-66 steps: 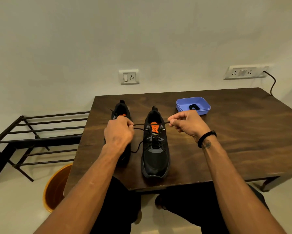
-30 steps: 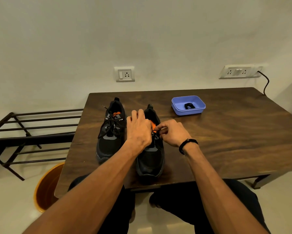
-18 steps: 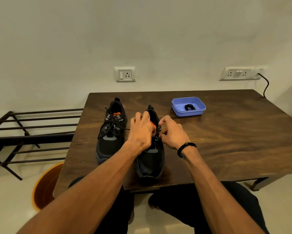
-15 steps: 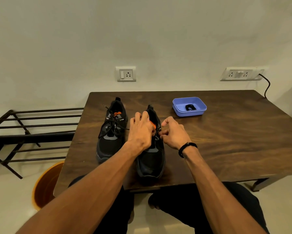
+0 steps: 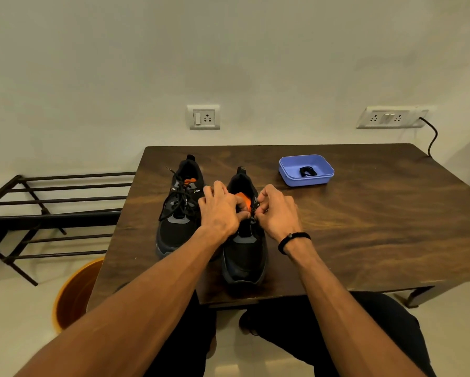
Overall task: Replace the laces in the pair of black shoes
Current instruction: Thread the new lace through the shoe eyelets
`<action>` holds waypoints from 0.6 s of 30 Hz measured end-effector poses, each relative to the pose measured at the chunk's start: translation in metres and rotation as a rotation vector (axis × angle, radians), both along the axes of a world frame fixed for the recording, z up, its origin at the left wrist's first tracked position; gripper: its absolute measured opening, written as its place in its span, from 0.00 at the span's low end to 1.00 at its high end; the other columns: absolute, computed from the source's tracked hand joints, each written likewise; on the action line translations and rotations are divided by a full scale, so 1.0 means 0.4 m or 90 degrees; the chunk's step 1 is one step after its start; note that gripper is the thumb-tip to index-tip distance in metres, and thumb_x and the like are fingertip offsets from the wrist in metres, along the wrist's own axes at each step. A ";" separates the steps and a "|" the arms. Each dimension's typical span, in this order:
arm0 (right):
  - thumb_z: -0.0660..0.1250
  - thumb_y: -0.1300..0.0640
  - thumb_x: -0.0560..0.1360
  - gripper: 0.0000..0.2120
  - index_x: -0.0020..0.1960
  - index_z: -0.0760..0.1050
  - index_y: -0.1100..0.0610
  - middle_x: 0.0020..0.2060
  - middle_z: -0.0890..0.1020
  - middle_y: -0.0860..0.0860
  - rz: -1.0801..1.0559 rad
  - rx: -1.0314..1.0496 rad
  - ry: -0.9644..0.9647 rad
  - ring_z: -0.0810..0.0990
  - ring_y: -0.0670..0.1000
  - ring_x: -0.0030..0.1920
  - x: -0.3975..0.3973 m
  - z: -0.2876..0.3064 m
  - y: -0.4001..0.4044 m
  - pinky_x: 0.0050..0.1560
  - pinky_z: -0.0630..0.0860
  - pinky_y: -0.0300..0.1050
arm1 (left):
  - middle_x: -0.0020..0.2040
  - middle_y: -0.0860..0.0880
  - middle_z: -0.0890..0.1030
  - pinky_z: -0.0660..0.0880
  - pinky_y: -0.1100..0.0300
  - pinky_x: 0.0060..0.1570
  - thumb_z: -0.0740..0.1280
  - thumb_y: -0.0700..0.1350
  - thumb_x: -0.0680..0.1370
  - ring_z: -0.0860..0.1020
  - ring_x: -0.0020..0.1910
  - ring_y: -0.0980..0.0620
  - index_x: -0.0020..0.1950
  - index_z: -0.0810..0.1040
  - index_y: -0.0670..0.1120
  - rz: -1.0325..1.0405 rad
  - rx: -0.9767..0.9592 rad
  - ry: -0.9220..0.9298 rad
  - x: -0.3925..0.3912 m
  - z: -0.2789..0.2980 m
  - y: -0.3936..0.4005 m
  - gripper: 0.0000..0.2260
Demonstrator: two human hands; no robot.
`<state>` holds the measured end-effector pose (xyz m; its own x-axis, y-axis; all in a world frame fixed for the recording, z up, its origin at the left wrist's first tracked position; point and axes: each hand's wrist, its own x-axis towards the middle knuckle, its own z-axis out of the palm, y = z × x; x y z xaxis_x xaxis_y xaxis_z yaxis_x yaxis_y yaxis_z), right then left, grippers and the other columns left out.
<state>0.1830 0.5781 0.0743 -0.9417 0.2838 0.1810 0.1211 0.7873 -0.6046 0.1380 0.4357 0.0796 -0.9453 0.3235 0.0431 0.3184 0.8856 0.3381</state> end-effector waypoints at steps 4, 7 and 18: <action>0.67 0.67 0.71 0.15 0.46 0.72 0.47 0.31 0.81 0.45 -0.002 -0.033 -0.013 0.81 0.47 0.36 -0.002 0.000 0.005 0.43 0.82 0.54 | 0.66 0.44 0.66 0.68 0.45 0.66 0.69 0.56 0.80 0.65 0.64 0.42 0.60 0.80 0.47 -0.022 -0.047 0.015 0.004 -0.001 0.017 0.15; 0.67 0.67 0.70 0.16 0.46 0.72 0.47 0.32 0.82 0.46 -0.007 -0.070 -0.017 0.82 0.46 0.37 -0.001 -0.003 0.008 0.44 0.83 0.54 | 0.64 0.45 0.64 0.68 0.47 0.62 0.68 0.54 0.81 0.64 0.62 0.43 0.58 0.82 0.49 -0.036 -0.005 -0.041 -0.007 0.002 0.017 0.11; 0.66 0.70 0.69 0.15 0.49 0.75 0.53 0.34 0.82 0.47 -0.036 -0.149 -0.031 0.82 0.48 0.40 -0.012 -0.007 -0.002 0.47 0.82 0.53 | 0.63 0.48 0.64 0.69 0.45 0.65 0.71 0.54 0.79 0.64 0.64 0.44 0.59 0.83 0.58 -0.060 -0.003 -0.065 -0.010 0.009 -0.015 0.10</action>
